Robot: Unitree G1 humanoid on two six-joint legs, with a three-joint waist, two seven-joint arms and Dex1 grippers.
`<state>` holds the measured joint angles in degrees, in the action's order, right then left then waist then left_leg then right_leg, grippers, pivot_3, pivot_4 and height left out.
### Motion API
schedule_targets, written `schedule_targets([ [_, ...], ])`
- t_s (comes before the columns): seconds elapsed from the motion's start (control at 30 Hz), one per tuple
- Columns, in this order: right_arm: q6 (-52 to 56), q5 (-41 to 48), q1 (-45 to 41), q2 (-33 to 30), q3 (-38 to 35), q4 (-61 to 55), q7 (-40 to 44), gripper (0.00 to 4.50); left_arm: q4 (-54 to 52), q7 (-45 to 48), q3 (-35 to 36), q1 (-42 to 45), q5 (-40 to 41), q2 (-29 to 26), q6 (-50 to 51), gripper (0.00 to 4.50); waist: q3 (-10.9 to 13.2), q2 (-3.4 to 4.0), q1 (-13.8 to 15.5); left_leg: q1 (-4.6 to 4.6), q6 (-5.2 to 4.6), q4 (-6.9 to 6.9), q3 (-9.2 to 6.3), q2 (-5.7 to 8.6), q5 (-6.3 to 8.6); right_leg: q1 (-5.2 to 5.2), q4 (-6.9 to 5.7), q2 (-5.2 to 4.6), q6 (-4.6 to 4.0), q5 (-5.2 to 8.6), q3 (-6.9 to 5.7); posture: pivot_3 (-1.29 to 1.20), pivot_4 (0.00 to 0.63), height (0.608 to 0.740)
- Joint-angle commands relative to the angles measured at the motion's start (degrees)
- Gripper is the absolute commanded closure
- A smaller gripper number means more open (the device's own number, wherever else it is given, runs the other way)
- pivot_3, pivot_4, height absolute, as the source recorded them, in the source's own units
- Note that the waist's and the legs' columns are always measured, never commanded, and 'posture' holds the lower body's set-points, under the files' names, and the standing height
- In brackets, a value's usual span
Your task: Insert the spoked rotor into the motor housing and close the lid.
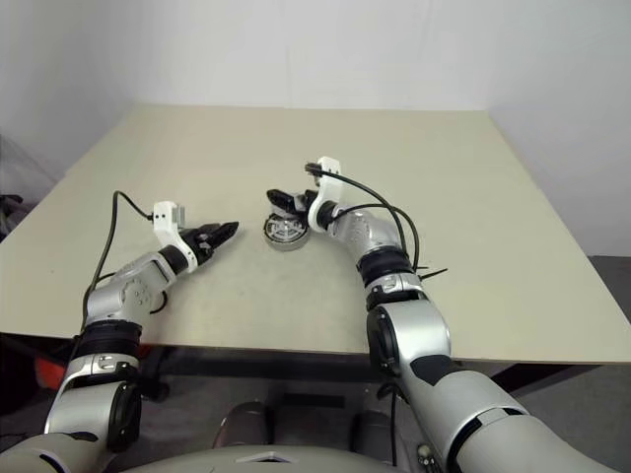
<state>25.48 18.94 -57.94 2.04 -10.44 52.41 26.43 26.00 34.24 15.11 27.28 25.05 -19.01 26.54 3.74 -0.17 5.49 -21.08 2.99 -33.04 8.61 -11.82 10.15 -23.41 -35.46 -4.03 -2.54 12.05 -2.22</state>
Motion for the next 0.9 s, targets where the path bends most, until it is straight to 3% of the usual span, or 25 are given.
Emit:
schedule_targets([
  [0.03,-6.69,-2.03,-2.55,-0.63,0.08,2.79,-1.72,0.01,-2.77,-0.07,0.08,-0.26,0.54,0.46,-0.99,1.12,0.0,0.0,-0.1,0.0,0.0,0.0,0.0,0.0,0.0,0.0,0.0,0.0,0.0,0.0,0.0,0.0,0.0,0.74],
  [0.4,-20.17,-9.86,-5.53,0.59,3.03,15.69,-4.86,0.01,-6.26,-0.77,0.46,-3.9,0.95,0.89,0.34,1.12,0.01,0.01,-0.47,-0.01,-0.02,0.03,0.01,0.0,0.01,-0.02,0.0,0.02,-0.02,0.0,0.0,0.0,0.0,0.74],
  [0.9,-25.57,-18.24,-5.88,2.52,7.48,20.77,-9.16,0.01,-8.77,-2.26,0.27,-5.6,1.41,1.38,1.35,1.12,0.01,0.02,-1.17,0.03,-0.1,0.03,0.01,0.0,0.06,-0.01,-0.04,0.01,-0.02,0.0,0.0,0.0,0.0,0.74],
])
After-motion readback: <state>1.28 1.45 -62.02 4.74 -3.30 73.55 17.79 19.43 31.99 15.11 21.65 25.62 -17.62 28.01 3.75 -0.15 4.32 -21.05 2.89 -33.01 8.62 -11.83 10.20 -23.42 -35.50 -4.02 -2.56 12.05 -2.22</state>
